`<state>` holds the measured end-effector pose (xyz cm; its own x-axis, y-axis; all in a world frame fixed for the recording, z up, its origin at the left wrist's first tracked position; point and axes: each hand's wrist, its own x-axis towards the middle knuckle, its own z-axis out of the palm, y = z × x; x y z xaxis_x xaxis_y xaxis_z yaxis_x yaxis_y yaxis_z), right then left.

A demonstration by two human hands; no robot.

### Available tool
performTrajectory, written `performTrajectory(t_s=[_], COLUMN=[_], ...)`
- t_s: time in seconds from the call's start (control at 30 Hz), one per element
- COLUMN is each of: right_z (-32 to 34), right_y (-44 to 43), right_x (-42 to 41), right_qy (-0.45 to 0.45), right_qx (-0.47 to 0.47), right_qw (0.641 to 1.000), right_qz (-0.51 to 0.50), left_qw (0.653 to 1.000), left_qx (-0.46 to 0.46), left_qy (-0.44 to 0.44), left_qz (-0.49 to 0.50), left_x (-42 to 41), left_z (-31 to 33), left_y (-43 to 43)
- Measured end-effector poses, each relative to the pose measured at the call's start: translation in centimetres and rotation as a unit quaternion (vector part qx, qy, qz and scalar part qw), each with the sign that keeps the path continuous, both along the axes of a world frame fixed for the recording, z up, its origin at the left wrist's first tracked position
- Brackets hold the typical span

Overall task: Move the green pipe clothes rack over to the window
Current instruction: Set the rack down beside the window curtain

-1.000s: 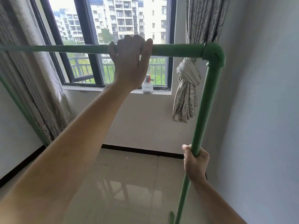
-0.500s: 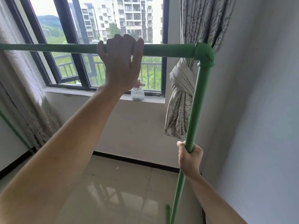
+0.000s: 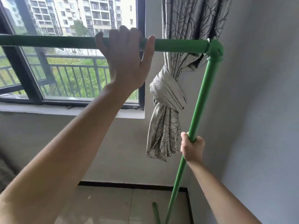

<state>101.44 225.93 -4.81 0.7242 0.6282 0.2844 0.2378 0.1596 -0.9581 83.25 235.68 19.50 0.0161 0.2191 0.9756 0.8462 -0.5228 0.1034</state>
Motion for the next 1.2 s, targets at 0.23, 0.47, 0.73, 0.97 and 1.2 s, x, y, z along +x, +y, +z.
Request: performTrajectory(t_s=[0.23,0.47,0.73,0.97,1.2], right_z=[0.2,1.2,0.8,-1.8,-3.6], right_y=[6.4,11.4,11.6,9.2,8.2], right_x=[3.8,8.0,9.5,9.1,8.7], right_qy=[0.004,-0.012,-0.067,-0.109,-0.141], right_qx=[-0.024,-0.054,-0.054,-0.061,-0.096], right_qw=[1.0,0.998,0.994,0.984,0.977], right_qz=[0.005,0.014,0.066,0.124,0.126], left_qw=[0.998,0.993,0.992,0.992,0.992], left_qx=[-0.026,-0.083,-0.075,-0.057,-0.06], left_qy=[0.051,0.085,0.09,0.089,0.088], left_qz=[-0.014,0.005,0.046,0.071,0.067], left_x=[3.4,7.1,8.2,7.1,7.0], left_z=[-0.8,0.4,-0.2,-0.8,-1.2], left_y=[5.5,8.9,10.2,9.5,8.6])
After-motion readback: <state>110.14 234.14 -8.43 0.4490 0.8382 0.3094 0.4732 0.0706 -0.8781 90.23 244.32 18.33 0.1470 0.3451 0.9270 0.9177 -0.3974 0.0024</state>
